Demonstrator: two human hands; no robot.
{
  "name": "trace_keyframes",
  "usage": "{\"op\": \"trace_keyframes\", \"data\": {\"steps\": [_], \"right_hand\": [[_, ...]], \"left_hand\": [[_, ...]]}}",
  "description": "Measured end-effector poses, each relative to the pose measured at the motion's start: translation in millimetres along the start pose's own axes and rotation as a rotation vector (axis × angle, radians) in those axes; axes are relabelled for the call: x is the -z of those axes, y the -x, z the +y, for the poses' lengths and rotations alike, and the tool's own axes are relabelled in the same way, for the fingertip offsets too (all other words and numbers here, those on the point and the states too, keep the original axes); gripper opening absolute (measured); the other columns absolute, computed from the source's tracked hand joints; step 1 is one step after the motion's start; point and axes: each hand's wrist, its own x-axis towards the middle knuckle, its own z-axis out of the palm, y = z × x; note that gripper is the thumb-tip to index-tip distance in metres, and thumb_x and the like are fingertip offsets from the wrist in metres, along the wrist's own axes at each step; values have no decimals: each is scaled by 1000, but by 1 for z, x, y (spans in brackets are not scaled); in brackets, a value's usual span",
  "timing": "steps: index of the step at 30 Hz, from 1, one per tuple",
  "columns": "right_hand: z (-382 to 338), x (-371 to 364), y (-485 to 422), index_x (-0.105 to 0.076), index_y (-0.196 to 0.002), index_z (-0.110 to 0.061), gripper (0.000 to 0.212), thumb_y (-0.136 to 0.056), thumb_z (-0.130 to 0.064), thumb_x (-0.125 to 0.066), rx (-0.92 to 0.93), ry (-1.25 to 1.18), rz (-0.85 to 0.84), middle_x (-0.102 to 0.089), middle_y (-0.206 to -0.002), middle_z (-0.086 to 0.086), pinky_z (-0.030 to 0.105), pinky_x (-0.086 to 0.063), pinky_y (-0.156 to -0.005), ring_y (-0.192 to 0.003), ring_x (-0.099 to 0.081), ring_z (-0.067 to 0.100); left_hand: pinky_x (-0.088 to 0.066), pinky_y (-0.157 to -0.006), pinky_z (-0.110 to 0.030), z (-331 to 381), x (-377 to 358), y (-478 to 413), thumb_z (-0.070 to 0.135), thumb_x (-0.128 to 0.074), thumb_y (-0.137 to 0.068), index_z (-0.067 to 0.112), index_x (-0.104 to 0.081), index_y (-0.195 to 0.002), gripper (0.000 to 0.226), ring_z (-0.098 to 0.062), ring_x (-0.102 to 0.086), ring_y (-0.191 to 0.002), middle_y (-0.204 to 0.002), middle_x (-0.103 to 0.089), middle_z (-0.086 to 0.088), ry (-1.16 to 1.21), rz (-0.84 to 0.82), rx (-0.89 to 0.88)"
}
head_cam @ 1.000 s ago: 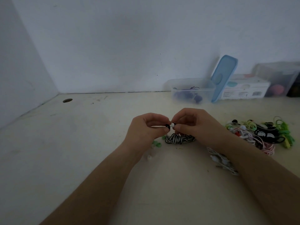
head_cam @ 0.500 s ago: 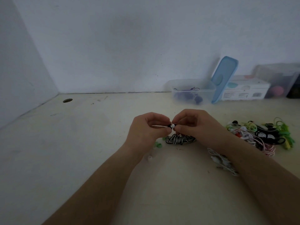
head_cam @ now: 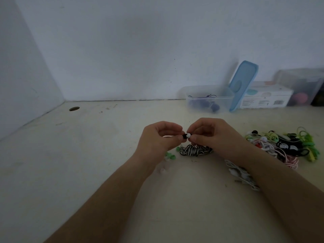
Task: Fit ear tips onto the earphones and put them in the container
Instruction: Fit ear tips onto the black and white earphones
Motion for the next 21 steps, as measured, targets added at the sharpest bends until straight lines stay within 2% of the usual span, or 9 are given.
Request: {"op": "trace_keyframes", "data": {"steps": [4,9,15,21], "right_hand": [[0,1,0,-71,-92,-12,12,-85,-2,-72,4,-15,-16,-76,-81,5,20,-55,-74,-76,-71,13],[2,2,0,-71,-92,-13,14,-85,-1,-72,3,-10,-20,-76,-80,4,19,-53,-72,-75,-70,12],[2,2,0,-72,-92,-13,14,-85,-1,-72,11,-2,-10,-76,-82,6,24,-56,-78,-80,-72,19],[2,2,0,-72,-94,-8,13,-84,1,-73,14,-1,-6,-76,-83,8,22,-57,-78,-81,-72,22]], "left_hand": [[-59,-80,-27,0,0,-2,-6,-72,-81,7,-70,-94,19,-23,-74,-87,-90,-77,-10,8,-9,-15],[-58,-79,-28,-1,2,-6,-3,-77,-78,9,-71,-93,20,-22,-74,-84,-89,-77,-8,-63,-33,-26],[-59,-84,-35,-2,2,-9,-2,-79,-77,10,-71,-90,19,-25,-74,-81,-88,-77,-7,-113,-38,-43],[-57,-72,-22,-1,0,-8,-3,-79,-76,9,-71,-88,18,-18,-74,-74,-84,-77,-5,-137,-33,-66]]}}
